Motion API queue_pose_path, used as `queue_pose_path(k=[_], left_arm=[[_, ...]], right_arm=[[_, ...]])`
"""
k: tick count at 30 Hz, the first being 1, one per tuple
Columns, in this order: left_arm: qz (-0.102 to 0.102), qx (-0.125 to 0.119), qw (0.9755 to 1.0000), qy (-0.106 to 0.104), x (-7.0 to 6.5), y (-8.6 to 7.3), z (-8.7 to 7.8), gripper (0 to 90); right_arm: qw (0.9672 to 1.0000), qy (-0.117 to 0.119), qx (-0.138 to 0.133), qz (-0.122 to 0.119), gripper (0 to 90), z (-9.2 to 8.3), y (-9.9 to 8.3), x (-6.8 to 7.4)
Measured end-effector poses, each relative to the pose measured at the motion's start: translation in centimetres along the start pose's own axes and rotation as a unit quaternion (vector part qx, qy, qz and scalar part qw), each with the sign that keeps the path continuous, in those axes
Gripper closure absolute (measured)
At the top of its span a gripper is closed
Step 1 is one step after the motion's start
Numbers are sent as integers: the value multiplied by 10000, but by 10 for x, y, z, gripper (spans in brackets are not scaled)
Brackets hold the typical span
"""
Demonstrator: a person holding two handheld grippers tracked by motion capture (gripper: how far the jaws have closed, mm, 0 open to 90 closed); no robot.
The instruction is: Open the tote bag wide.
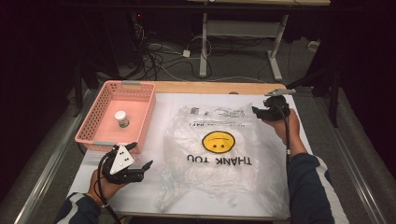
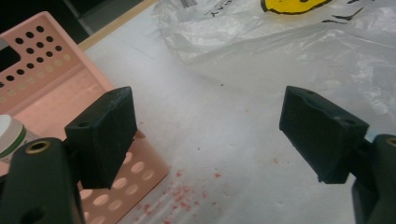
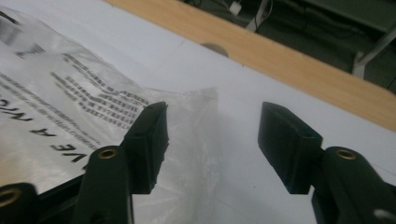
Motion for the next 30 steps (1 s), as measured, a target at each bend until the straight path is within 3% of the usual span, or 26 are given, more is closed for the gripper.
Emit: queue_pose_path(k=[6, 8, 13, 16, 19, 23, 24, 30], left_arm=[[10, -38, 9999, -134, -1, 0, -1, 188], [13, -39, 9998, -169, -1, 0, 0, 188], [-33, -49, 9998, -201, -1, 1, 1, 188], [-81, -78, 9998, -185, 1, 2, 1, 188], [-89, -107, 9997, -175, 2, 2, 0, 189], [-92, -109, 9998, -144, 3, 1, -2, 188], [-86, -118, 9998, -132, 3, 1, -2, 188], [-17, -78, 10000, -6, 3, 1, -4, 189]], right_arm=[[9973, 105, 719, -89, 554, 43, 5, 3], [9961, 12, 876, -95, 657, 53, 5, 1], [9964, -173, 816, 125, 893, 63, 13, -5], [9944, -506, 769, 525, 900, 63, 13, -20], [9893, -833, 692, 981, 900, 59, 5, -39], [9804, -781, 786, 1627, 900, 47, -16, -63], [9789, -766, 890, 1671, 900, 43, -21, -66], [9803, -892, 926, 1498, 893, 20, -46, -71]])
Point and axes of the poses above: each handheld gripper's, and its own axes: z roughly forward along the jaws, y roughly out of its top, x roughly to its left, the point moved 7 cm from there along z, roughly forward along the jaws, and after that the axes turned 9 degrees about x, right-handed, at the moved point
